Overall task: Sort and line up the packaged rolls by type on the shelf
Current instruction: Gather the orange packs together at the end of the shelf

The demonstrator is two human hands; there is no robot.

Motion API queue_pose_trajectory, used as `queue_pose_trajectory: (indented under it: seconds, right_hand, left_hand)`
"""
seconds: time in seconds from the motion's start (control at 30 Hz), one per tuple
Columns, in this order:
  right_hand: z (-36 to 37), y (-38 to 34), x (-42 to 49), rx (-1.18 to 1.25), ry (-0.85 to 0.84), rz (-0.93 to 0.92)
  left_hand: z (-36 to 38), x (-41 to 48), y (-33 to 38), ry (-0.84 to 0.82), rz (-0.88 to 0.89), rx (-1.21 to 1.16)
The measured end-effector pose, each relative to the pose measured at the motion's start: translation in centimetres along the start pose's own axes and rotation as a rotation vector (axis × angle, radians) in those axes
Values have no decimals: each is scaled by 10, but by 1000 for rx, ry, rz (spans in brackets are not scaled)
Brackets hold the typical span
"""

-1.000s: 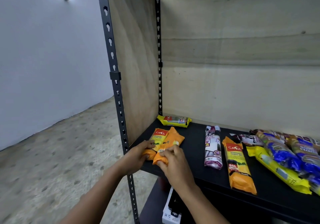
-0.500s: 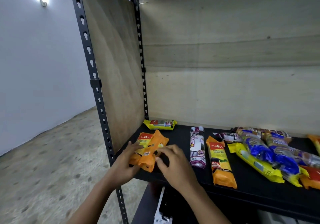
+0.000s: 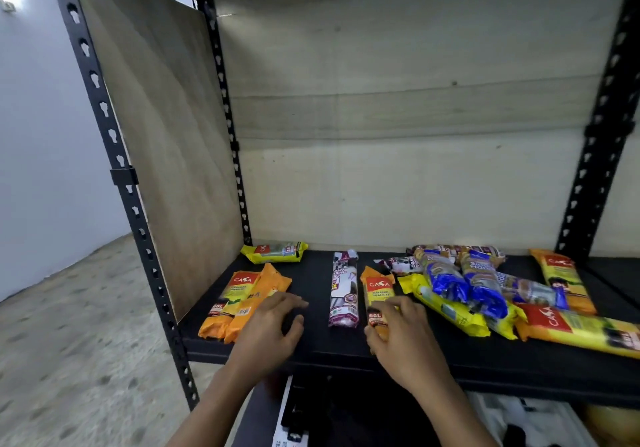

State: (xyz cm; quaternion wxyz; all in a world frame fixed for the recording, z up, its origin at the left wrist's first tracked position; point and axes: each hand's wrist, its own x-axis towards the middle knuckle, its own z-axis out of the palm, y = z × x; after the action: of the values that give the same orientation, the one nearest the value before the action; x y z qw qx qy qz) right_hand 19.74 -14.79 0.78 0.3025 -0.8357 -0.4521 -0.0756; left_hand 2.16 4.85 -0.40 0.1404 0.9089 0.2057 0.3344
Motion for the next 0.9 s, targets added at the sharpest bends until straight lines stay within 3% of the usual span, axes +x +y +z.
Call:
queue_pose_trajectory:
  seconds: [0.27, 0.63, 0.9]
  right_hand:
    - [-5, 7, -11, 70, -100, 39]
    - [-2, 7, -10, 89, -170, 96]
    - [-2, -2, -2, 144, 13, 143]
  left_hand:
    - [35, 5, 15, -61, -109, 55]
    - [38, -4, 9, -103, -117, 74]
    - [10, 1, 1, -71, -84, 129]
